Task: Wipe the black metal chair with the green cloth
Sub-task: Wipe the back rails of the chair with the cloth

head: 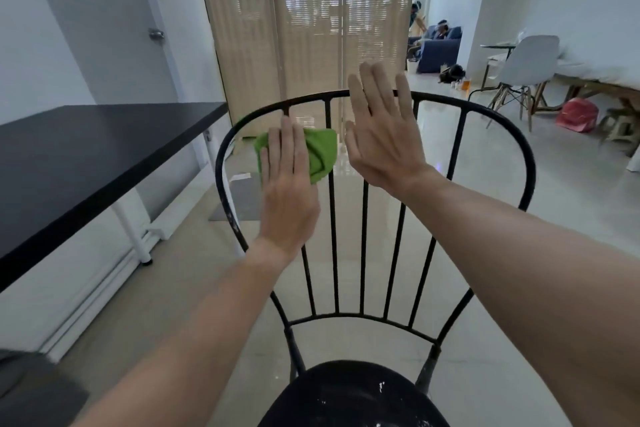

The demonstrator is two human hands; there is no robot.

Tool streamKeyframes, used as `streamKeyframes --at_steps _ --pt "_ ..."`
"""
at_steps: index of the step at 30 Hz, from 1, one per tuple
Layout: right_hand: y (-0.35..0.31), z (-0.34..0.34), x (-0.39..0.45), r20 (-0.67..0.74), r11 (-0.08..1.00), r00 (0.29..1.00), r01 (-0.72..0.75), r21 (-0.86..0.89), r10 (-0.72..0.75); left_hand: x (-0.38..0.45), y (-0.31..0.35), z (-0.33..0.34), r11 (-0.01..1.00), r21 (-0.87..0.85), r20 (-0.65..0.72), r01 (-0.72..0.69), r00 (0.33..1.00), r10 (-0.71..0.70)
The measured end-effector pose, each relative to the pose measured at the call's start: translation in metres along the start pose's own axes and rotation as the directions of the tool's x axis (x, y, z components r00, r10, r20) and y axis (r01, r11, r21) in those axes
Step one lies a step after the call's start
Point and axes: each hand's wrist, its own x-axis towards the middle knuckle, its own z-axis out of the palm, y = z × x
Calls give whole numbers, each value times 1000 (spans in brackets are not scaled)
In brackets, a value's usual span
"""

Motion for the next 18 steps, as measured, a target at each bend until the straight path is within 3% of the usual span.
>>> streamKeyframes --at_steps 8,14,18 --pt "-9 9 -3 -53 996 997 -59 -62 56 -137 10 37 968 -105 138 226 968 -211" --pt "-9 12 -3 -62 994 996 -65 -83 60 -241 22 63 875 -86 335 476 841 -424" --pt "-9 12 -3 -55 995 997 -62 -79 58 -228 32 59 764 -180 404 619 755 -517"
